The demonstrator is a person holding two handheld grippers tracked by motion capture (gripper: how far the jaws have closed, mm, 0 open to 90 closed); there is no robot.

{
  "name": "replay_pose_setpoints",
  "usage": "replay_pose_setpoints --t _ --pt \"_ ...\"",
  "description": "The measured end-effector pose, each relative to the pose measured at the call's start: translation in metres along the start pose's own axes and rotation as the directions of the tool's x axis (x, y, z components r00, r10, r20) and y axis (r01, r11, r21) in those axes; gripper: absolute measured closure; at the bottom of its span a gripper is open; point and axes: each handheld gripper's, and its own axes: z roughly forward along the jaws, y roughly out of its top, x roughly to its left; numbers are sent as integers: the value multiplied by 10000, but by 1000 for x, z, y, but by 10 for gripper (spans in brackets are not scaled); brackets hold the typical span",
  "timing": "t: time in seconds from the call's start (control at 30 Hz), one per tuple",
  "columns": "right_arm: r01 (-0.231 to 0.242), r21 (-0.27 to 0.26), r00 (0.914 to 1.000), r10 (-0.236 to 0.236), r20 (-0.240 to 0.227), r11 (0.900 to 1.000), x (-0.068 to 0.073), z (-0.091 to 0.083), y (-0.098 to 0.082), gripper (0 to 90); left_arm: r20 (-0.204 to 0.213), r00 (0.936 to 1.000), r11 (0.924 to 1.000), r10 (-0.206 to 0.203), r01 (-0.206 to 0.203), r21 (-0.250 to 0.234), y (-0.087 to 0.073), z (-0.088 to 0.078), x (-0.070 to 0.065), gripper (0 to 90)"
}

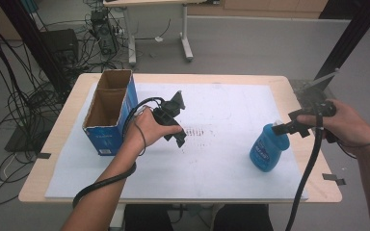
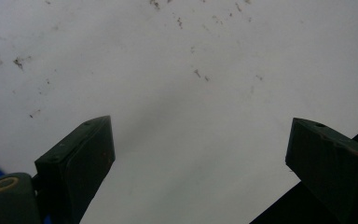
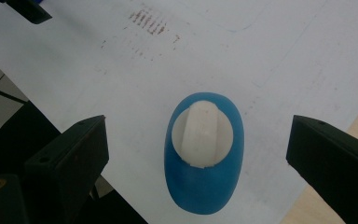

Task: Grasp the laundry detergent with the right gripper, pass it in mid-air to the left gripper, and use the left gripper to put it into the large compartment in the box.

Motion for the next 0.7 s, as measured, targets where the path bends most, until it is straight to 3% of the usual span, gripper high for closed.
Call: replay_pose_setpoints --t 0.5,0.7 --pt "-124 -148 9999 125 73 9998 2 5 -25 56 0 10000 10000 -3 3 36 -2 1 -1 84" --pt "57 -264 9998 -52 202 9996 6 6 -34 56 -3 10000 10000 -3 3 37 -2 1 -1 84"
